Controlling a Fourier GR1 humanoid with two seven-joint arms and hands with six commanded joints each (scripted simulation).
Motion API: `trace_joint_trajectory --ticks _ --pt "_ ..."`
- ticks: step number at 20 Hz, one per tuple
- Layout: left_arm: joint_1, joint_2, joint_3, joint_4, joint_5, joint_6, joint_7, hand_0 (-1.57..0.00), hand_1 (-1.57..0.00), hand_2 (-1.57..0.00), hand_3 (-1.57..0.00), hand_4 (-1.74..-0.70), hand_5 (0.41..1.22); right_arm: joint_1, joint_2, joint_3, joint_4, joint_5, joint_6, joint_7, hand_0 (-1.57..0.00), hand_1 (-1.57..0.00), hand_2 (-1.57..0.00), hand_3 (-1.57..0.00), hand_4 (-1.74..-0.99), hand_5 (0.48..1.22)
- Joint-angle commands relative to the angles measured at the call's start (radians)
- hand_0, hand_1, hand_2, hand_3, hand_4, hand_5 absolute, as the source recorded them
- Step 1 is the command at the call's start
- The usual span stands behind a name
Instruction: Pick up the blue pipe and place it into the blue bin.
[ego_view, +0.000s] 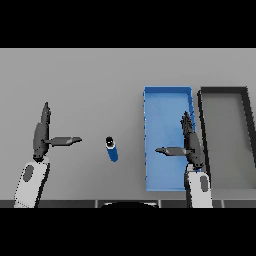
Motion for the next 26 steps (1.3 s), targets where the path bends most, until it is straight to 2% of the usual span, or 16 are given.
trace_joint_trajectory --ticks 1,6,7,8,9,11,14,18,20,23,26 --pt "0.001 -0.001 0.0 -0.002 0.0 0.001 -0.005 0.0 0.0 0.0 0.0 -0.97 0.594 0.002 0.0 0.0 -0.001 -0.001 0.0 -0.001 0.0 0.0 0.0 0.0 -1.21 0.594" --pt "0.009 -0.007 -0.01 -0.019 -0.007 0.009 -0.004 0.0 0.0 0.0 0.0 -0.97 0.594 0.007 -0.008 -0.004 -0.013 -0.009 0.004 0.004 0.0 0.0 0.0 0.0 -1.21 0.594" --pt "0.011 0.068 -0.045 -0.024 -0.01 -0.111 -0.038 0.0 0.0 0.0 0.0 -0.97 0.594 0.017 -0.08 0.034 -0.042 0.07 0.028 -0.046 0.0 0.0 0.0 0.0 -1.21 0.594" --pt "0.017 0.121 -0.057 -0.025 -0.006 -0.195 -0.081 0.0 0.0 0.0 0.0 -0.97 0.595 0.042 -0.121 0.062 -0.062 0.127 0.039 -0.089 0.0 0.0 0.0 0.0 -1.206 0.592" --pt "0.014 0.148 -0.066 -0.005 -0.006 -0.247 -0.096 0.0 0.0 0.0 0.0 -0.97 0.596 0.054 -0.146 0.079 -0.082 0.161 0.045 -0.09 0.0 0.0 0.0 0.0 -1.198 0.589" --pt "0.024 0.184 -0.071 0.001 -0.006 -0.302 -0.13 0.0 0.0 0.0 0.0 -0.97 0.596 0.078 -0.154 0.11 -0.107 0.194 0.054 -0.095 0.0 0.0 0.0 0.0 -1.192 0.587" --pt "0.038 0.203 -0.083 -0.025 0.001 -0.339 -0.147 0.0 0.0 0.0 0.0 -0.97 0.593 0.084 -0.164 0.119 -0.118 0.209 0.058 -0.073 0.0 0.0 0.0 0.0 -1.187 0.585" --pt "0.092 0.246 -0.133 -0.127 0.012 -0.425 -0.172 0.0 0.0 0.0 0.0 -0.98 0.578 0.08 -0.163 0.11 -0.123 0.192 0.061 -0.06 0.0 0.0 0.0 0.0 -1.194 0.579" --pt "0.115 0.27 -0.168 -0.201 0.011 -0.448 -0.127 0.0 0.0 0.0 0.0 -1.0 0.548 0.07 -0.169 0.103 -0.132 0.177 0.068 -0.055 0.0 0.0 0.0 0.0 -1.209 0.581" --pt "0.115 0.269 -0.24 -0.262 -0.017 -0.465 -0.01 0.0 0.0 0.0 0.0 -1.03 0.496 0.069 -0.154 0.108 -0.133 0.174 0.066 -0.049 0.0 0.0 0.0 0.0 -1.229 0.576" --pt "0.107 0.233 -0.311 -0.264 -0.079 -0.479 0.012 0.0 0.0 0.0 0.0 -1.08 0.472 0.067 -0.159 0.111 -0.128 0.183 0.067 -0.052 0.0 0.0 0.0 0.0 -1.219 0.572"
